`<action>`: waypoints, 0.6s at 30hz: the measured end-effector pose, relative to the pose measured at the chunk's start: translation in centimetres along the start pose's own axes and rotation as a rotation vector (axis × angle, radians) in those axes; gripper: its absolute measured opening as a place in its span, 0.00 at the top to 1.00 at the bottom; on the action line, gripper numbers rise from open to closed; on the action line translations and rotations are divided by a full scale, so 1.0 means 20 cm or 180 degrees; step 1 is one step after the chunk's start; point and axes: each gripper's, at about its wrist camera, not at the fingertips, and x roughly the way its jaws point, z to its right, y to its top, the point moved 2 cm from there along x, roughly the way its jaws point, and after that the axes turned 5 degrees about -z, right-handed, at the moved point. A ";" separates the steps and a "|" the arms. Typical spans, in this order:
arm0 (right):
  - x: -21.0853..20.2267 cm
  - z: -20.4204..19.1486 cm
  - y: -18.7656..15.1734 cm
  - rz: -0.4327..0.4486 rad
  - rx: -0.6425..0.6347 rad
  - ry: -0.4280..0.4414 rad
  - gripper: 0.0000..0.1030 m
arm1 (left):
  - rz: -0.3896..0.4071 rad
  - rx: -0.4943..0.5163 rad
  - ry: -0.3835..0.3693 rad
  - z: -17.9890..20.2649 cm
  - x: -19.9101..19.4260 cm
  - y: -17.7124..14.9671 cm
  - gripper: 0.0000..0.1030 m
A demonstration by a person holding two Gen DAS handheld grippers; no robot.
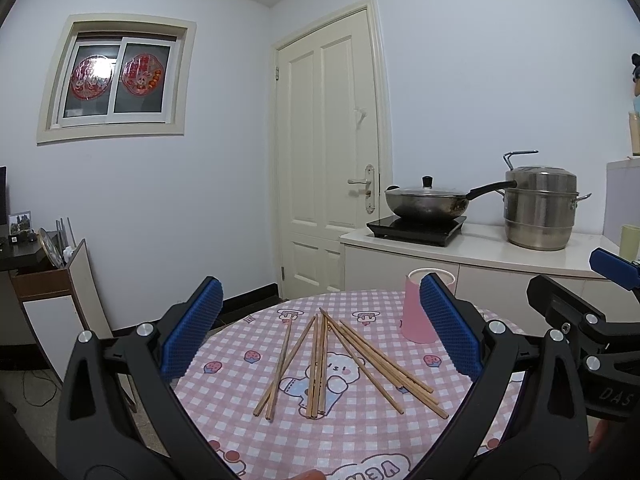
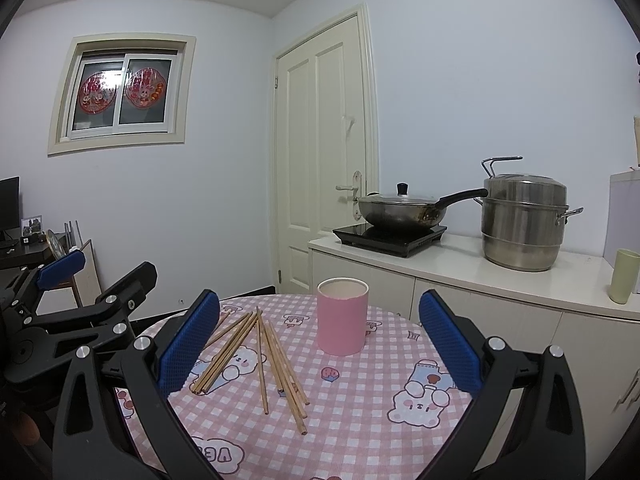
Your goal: Organize utensils
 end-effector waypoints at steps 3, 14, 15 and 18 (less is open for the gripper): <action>0.00 0.00 0.00 0.0000 0.0001 -0.0002 0.07 | -0.0004 -0.0001 -0.0008 0.01 0.00 0.00 0.06; 0.01 0.00 0.00 -0.0037 0.0010 -0.0006 0.07 | -0.0032 -0.0004 -0.0006 0.01 0.02 -0.01 0.06; 0.01 0.00 0.00 -0.0037 0.0012 -0.0006 0.07 | -0.0034 -0.0006 -0.0008 0.01 0.02 -0.01 0.06; 0.01 0.00 0.00 -0.0043 0.0018 -0.0006 0.07 | -0.0037 0.0003 -0.0004 0.01 0.02 -0.01 0.06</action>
